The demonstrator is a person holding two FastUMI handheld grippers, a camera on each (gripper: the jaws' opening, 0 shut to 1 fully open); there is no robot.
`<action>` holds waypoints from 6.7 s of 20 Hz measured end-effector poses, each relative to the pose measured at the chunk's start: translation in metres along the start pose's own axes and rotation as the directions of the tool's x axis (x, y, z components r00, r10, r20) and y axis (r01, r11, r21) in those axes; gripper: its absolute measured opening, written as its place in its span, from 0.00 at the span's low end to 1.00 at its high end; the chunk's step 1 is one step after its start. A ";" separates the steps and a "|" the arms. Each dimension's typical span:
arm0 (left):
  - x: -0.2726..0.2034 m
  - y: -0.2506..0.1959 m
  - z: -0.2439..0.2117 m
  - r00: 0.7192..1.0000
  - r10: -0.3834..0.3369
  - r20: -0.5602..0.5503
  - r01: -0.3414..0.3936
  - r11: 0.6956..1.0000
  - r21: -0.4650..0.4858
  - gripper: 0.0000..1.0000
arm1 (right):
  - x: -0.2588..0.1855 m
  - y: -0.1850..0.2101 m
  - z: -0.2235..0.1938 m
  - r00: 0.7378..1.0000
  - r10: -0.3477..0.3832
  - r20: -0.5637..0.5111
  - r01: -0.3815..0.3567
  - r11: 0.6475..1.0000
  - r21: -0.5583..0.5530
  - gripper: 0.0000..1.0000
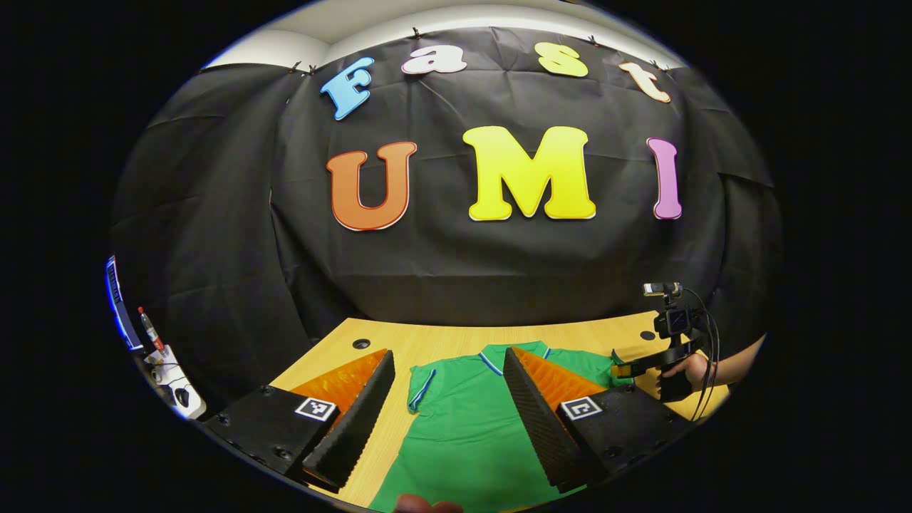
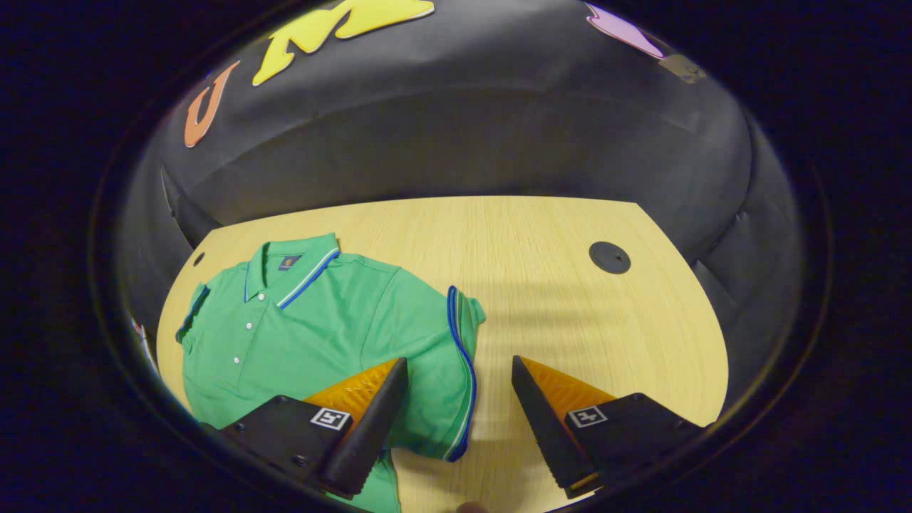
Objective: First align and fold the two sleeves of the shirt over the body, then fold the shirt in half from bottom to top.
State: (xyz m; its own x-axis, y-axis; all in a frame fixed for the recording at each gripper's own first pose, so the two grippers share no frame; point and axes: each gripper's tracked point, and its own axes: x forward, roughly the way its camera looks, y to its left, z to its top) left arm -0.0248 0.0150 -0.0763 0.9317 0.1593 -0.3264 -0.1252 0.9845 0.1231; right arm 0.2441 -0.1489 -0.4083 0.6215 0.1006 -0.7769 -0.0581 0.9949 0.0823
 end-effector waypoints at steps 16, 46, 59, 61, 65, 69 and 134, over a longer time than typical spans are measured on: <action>0.000 0.014 -0.004 1.000 0.008 -0.014 -0.008 1.000 0.029 0.99 | -0.024 0.017 0.050 0.996 -0.008 0.086 0.005 0.999 0.034 0.02; 0.011 0.015 -0.036 0.979 -0.165 -0.123 0.156 0.984 -0.082 1.00 | -0.244 0.121 0.065 0.942 0.020 0.335 0.043 0.983 -0.179 0.90; 0.030 -0.001 -0.093 0.898 -0.258 -0.357 0.223 0.965 -0.136 1.00 | -0.346 0.073 -0.023 0.939 -0.076 0.334 0.129 0.982 -0.139 0.97; 0.037 0.004 -0.101 0.895 -0.240 -0.376 0.211 0.970 -0.118 1.00 | -0.355 0.065 -0.026 0.938 -0.096 0.334 0.139 0.985 -0.106 0.97; 0.044 0.015 -0.119 0.878 -0.199 -0.435 0.190 0.980 -0.066 1.00 | -0.355 0.049 -0.044 0.948 -0.118 0.296 0.143 0.988 -0.063 0.96; 0.056 0.025 -0.130 0.874 -0.163 -0.457 0.182 0.983 -0.002 1.00 | -0.352 0.039 -0.054 0.954 -0.136 0.266 0.153 0.987 -0.044 0.96; -0.083 0.009 -0.134 0.831 -0.234 -0.505 0.248 0.968 -0.040 0.99 | -0.318 0.074 -0.152 0.995 0.038 0.098 -0.022 0.987 -0.162 0.97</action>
State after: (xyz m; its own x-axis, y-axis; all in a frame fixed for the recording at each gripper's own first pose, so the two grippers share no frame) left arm -0.1487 0.0202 -0.1734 0.6315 -0.0606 -0.7730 0.0966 0.9953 0.0009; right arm -0.0765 -0.1067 -0.2506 0.6921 0.1374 -0.7086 -0.1973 0.9803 -0.0027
